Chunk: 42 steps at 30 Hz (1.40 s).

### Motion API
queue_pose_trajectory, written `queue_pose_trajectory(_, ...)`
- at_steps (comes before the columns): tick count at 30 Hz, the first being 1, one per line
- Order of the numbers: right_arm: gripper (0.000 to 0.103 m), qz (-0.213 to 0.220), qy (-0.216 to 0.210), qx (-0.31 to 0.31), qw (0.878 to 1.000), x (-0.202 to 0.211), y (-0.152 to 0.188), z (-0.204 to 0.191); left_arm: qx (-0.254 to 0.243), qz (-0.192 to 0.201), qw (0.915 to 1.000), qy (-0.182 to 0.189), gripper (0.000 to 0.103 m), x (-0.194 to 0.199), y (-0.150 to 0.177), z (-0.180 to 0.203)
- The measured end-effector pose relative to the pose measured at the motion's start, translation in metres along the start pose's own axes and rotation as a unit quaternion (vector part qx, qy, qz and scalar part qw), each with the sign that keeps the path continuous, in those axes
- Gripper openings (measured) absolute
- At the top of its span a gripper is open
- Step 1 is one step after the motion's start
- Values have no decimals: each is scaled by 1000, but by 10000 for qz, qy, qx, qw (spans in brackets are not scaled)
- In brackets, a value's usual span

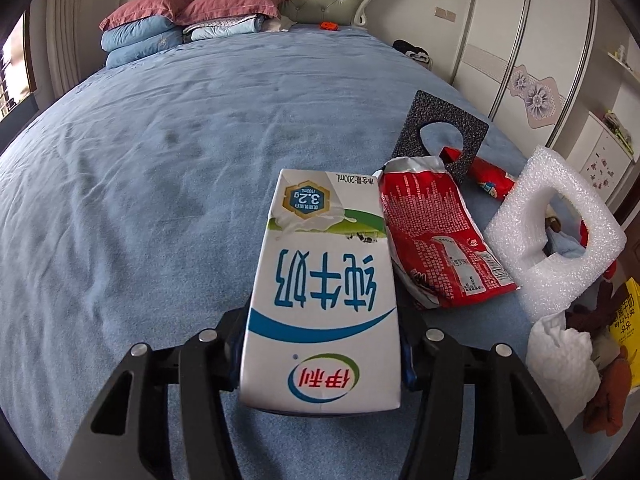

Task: Collect trash
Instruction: 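Grasp the white milk carton with the left tool while the right tool grasps the white foam block, then carry the milk carton and foam block over the yellow bucket with both tools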

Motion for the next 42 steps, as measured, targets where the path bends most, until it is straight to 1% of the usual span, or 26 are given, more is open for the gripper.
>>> queue_pose_trajectory(2,91,-118,149,36,9998,-10,-1,1,24,103,9999,6,55,6,0,0)
queue_pose_trajectory(4,81,-312,232,-5,9992,-21,-1,4,-24,190,9998,-75,55,14,1,0)
queue_pose_trajectory(6,78,-573,105,-209,9981,-32,2,6,-75,274,9995,-164,55,24,3,1)
queue_pose_trajectory(8,66,-762,-29,-360,9964,-39,5,8,-20,377,9992,-136,55,34,3,2)
queue_pose_trajectory(9,54,-825,-124,-403,9957,-40,7,7,26,436,9990,-113,55,40,2,1)
queue_pose_trajectory(10,53,-854,-238,-460,9950,-40,8,6,63,497,9987,-94,55,46,1,1)
queue_pose_trajectory(12,52,-736,-265,-493,9957,-36,5,6,113,620,9980,-66,55,59,-1,2)
queue_pose_trajectory(15,52,-360,-447,-563,9968,-15,-8,5,136,812,9966,32,55,79,-7,8)
queue_pose_trajectory(19,52,313,-825,-734,9934,33,-31,12,34,1057,9942,190,55,106,-19,29)
queue_pose_trajectory(21,52,609,-975,-854,9897,59,-38,23,-74,1189,9924,301,55,119,-25,45)
queue_pose_trajectory(23,52,824,-1022,-940,9869,81,-41,40,-221,1302,9903,425,55,131,-32,67)
queue_pose_trajectory(25,52,986,-953,-1013,9854,99,-41,62,-379,1392,9880,542,55,138,-39,91)
queue_pose_trajectory(28,52,1130,-726,-1139,9844,118,-33,101,-585,1465,9841,812,55,144,-48,134)
queue_pose_trajectory(32,52,1308,-368,-1388,9810,140,-20,160,-896,1466,9784,1151,55,140,-59,199)
queue_pose_trajectory(36,52,1355,-81,-1698,9761,154,-1,221,-1154,1327,9726,1522,55,126,-68,270)
queue_pose_trajectory(39,52,1381,89,-1940,9712,164,15,266,-1293,1138,9684,1804,55,113,-70,325)
queue_pose_trajectory(42,52,1436,370,-2153,9652,177,34,312,-1478,949,9624,2070,55,100,-65,380)
Point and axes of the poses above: each gripper's, at about its wrist camera, not at the fingertips, and x roughly against the way its jaws point, z to its right, y to its underside, the point moved 9 cm from there along -x, roughly the way its jaws point, and after that the axes turned 11 degrees about -x, right-handed, at the moved point
